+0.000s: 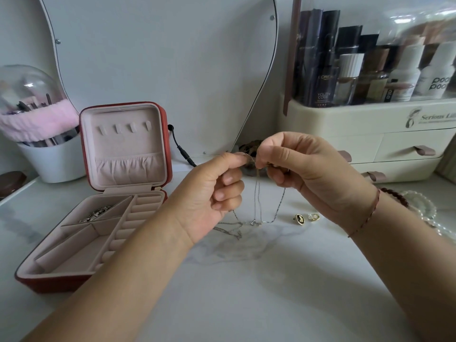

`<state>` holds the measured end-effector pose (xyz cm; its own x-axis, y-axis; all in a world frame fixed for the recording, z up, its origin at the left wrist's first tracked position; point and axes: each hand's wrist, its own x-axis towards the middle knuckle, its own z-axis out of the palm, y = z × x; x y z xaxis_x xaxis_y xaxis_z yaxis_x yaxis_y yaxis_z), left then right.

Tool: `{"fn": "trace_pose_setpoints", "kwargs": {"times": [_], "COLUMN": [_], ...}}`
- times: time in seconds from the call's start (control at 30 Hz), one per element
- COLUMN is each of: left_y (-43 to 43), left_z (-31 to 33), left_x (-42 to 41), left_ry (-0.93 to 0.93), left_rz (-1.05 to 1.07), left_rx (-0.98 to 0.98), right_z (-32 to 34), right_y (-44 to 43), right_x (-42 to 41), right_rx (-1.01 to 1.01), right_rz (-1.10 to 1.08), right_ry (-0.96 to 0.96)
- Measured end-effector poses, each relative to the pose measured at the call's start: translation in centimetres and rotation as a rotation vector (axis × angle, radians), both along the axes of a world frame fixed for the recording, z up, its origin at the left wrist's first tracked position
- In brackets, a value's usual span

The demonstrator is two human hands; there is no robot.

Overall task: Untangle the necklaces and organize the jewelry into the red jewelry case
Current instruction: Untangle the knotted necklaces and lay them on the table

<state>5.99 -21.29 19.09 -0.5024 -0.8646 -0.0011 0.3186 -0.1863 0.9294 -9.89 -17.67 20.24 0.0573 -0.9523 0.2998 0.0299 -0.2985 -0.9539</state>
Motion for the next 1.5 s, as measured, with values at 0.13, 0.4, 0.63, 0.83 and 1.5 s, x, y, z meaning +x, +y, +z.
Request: {"fn": "trace_pose_setpoints", "kwargs": {"times": [0.13, 0.4, 0.63, 0.83, 1.5], "left_y": [0.01, 0.50, 0.79, 0.65, -0.01], "left_z": [-0.01, -0.11, -0.22, -0.28, 0.43], "left_x": [0.08, -0.01, -0.32, -0.23, 0.58], "left_ry": [-0.025, -0.233, -0.366, -0.418, -0.104], "left_rz": [-0.042, 0.195, 0.292, 0.253, -0.098], "left_rx": [-0.060, -0.442, -0.614, -0.529, -0.094], "right_z": [-0.03, -0.21, -0.19, -0.29, 0.09], "right_y": [-0.01, -0.17, -0.06, 0.00, -0.18], "right_x": [-0.02, -0.35, -0.34, 0.01, -0.17], "right_rx": [-0.011, 0.024, -0.057, -0.134, -0.030], "right_rz": [-0.022, 0.017, -0.124, -0.215, -0.087], "right_ry": [-0.050, 0.073, 0.255, 0.257, 0.025]}}
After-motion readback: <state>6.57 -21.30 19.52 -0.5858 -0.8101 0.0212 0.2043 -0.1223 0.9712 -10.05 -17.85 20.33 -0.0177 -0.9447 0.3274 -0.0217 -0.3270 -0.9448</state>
